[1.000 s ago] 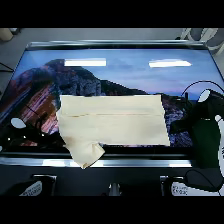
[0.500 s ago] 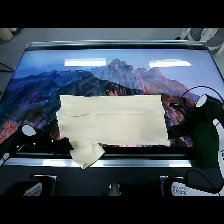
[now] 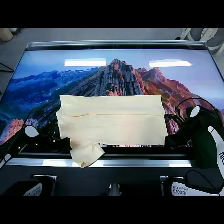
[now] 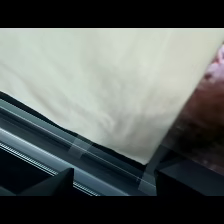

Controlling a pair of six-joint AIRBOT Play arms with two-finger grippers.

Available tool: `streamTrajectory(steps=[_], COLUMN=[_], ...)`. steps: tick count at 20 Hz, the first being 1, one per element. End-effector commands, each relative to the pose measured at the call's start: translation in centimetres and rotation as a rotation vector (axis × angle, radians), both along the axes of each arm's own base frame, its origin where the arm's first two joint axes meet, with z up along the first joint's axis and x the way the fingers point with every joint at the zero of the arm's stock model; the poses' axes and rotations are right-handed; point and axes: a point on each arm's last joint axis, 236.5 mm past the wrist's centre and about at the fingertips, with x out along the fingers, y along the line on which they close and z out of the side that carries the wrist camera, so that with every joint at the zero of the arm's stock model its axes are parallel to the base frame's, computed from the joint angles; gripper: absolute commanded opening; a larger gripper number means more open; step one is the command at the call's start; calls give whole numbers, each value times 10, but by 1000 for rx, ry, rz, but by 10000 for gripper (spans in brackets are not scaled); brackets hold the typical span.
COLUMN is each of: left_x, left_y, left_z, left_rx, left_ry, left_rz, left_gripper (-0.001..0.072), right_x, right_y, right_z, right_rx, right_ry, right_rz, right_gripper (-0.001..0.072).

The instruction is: Fold the shirts.

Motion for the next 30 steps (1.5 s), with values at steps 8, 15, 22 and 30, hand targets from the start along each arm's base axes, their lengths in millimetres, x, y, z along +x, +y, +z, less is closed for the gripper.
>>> streamTrajectory(steps=[8,15,22,30], left_x=[1,0,0,1], left_y=[-3,-3,-3,-3], left_z=[10,10,10,13], left_rx=[-11,-12,-13,-15], left_ry=[-30,-28,-36,-54], left_rz=[-5,-9,-25,-36], left_gripper=[21,21,21,21], right_x=[53,40,55,45], right_y=[30,37,-1,5], right_z=[-11,32,38,-1], right_rx=[81,158,63,85], right_ry=[-188,-127,-166,-39], right_rz=[-195,-89,-133,-199], right_gripper=[422,555,557,551])
